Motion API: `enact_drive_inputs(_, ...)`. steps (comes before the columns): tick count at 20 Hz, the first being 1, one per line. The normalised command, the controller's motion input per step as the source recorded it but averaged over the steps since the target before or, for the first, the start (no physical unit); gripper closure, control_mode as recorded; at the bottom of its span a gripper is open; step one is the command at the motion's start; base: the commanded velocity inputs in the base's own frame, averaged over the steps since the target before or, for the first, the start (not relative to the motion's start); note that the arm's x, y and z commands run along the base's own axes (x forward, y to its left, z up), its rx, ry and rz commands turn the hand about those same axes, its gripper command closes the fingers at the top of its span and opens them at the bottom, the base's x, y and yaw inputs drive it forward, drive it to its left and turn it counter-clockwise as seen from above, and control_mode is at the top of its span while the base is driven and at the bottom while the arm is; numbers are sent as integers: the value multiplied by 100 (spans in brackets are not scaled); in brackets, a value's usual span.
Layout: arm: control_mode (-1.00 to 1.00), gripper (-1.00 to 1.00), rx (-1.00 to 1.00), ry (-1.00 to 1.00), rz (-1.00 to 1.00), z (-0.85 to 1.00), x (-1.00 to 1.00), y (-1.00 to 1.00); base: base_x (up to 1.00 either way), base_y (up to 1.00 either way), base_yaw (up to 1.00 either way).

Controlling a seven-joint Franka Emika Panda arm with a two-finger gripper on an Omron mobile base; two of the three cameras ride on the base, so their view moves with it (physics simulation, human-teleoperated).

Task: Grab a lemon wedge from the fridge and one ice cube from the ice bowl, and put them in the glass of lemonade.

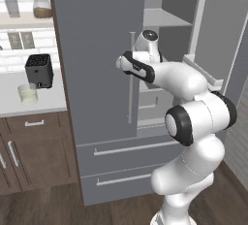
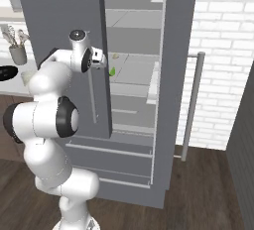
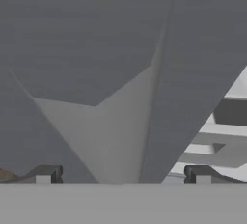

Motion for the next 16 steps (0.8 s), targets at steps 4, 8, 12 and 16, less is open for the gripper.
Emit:
enact_drive_inputs(4,-100,-100,0,0,0,-10,19,9,0,0,0)
enact_drive_inputs(8,-100,-100,-1,-24,0,-29,2,10,0,0,0)
enact_drive_inputs(12,-100,-100,-1,-22,0,-5,6,7,0,0,0)
enact_drive_inputs(16,-100,-100,0,0,0,1,31,0,0,0,0)
